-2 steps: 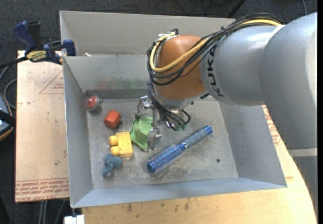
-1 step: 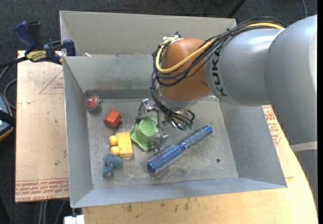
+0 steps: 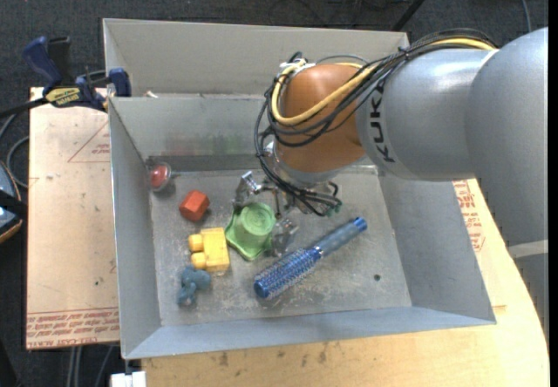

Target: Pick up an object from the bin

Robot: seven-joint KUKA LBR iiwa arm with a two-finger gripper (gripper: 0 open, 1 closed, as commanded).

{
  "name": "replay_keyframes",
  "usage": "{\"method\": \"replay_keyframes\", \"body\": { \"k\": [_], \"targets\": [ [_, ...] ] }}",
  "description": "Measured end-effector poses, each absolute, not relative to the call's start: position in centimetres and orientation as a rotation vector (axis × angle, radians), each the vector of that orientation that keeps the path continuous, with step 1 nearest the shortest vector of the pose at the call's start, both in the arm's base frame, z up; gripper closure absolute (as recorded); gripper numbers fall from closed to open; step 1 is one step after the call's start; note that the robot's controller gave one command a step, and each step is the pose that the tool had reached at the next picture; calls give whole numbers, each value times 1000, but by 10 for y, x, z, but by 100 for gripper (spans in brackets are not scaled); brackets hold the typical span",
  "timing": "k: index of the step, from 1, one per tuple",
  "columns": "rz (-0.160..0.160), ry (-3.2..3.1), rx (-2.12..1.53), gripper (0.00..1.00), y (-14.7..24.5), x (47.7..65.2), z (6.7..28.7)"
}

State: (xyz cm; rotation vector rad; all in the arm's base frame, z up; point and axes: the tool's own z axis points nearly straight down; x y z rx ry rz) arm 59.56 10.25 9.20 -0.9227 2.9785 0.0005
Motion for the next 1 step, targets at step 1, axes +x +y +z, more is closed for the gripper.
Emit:
{"method": "replay_keyframes", "body": {
  "k": [1],
  "targets": [
    [13,3120,17,0,96,632,84]
  ]
}}
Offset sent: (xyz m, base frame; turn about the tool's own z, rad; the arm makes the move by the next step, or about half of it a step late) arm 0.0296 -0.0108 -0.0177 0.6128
